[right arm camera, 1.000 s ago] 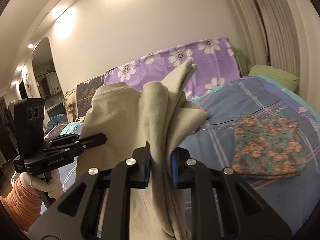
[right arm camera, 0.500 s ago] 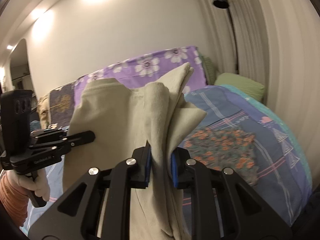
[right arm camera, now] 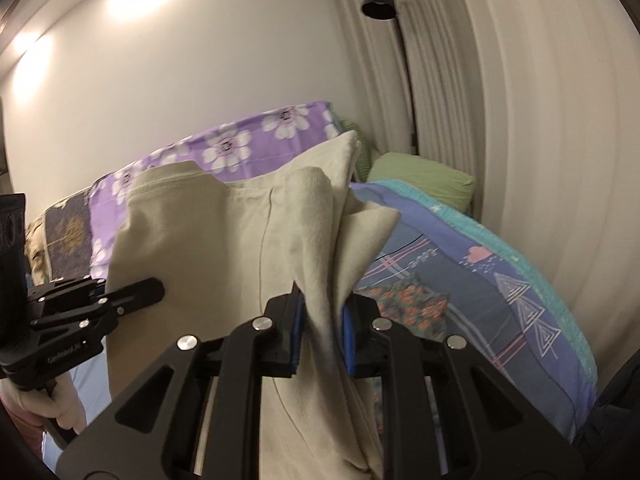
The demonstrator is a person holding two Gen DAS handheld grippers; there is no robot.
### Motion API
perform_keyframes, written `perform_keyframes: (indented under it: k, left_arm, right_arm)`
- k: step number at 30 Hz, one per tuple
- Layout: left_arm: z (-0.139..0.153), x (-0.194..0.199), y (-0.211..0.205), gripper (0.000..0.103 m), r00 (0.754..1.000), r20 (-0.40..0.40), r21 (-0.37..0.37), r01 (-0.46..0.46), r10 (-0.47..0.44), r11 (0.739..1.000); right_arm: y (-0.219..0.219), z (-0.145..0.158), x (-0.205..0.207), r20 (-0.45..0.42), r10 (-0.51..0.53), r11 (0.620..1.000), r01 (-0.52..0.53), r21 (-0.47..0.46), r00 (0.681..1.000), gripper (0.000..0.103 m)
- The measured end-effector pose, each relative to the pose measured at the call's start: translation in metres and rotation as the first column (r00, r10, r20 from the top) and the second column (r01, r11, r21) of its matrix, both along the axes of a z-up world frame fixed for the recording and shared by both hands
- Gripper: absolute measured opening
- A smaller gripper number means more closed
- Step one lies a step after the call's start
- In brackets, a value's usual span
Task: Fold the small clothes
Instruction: 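Lift the shirt end with both tools and fold it over the bundle, then open both tools and release the folded shirt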
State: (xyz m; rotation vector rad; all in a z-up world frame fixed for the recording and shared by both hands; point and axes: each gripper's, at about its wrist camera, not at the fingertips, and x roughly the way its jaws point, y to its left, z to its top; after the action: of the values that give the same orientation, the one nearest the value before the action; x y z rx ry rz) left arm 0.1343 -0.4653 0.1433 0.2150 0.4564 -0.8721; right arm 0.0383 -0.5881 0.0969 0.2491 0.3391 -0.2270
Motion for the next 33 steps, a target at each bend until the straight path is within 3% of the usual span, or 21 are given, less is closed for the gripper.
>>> perform_keyframes:
  k: [11,18,20,22,24,28,30,33]
  left_arm:
    - [-0.004,0.029,-0.049,0.017,1.0,0.005,0.042,0.011,-0.011,0.999]
    - [-0.014,0.055,-0.08,0.017,1.0,-0.005,0.088,-0.014,0.014,0.996]
    - [-0.027,0.067,-0.089,0.022,0.999,-0.016,0.118,-0.033,0.035,0.992]
    - [-0.05,0.08,-0.095,0.045,0.996,-0.037,0.179,-0.078,0.086,0.981]
    - [-0.082,0.086,-0.093,0.045,0.992,-0.067,0.228,-0.091,0.109,0.969]
    - [-0.145,0.08,-0.083,0.046,0.988,-0.138,0.321,-0.028,0.076,0.947]
    - [-0.16,0.07,-0.075,0.047,0.99,-0.122,0.301,-0.033,0.073,0.953]
    - [-0.164,0.063,-0.069,0.047,0.989,-0.116,0.272,-0.056,0.091,0.961]
  right_arm:
    - [-0.035,0.012,0.043,-0.06,-0.097,0.993,0.093,-0.071,0.993,0.016]
    - [-0.054,0.001,0.083,-0.132,-0.136,0.99,0.131,-0.049,0.982,0.016]
    - [-0.064,-0.013,0.101,-0.183,-0.16,0.987,0.157,-0.033,0.97,0.018]
    - [-0.075,-0.038,0.116,-0.275,-0.264,0.964,0.26,-0.055,0.924,0.03]
    - [-0.081,-0.063,0.118,-0.324,-0.304,0.952,0.302,-0.056,0.896,0.033]
    - [-0.073,-0.122,0.11,-0.393,-0.193,0.975,0.222,0.03,0.899,0.033]
    - [-0.063,-0.15,0.107,-0.433,-0.177,0.981,0.192,-0.008,0.884,0.039]
    - [-0.052,-0.161,0.095,-0.382,-0.186,0.982,0.179,-0.055,0.905,0.04]
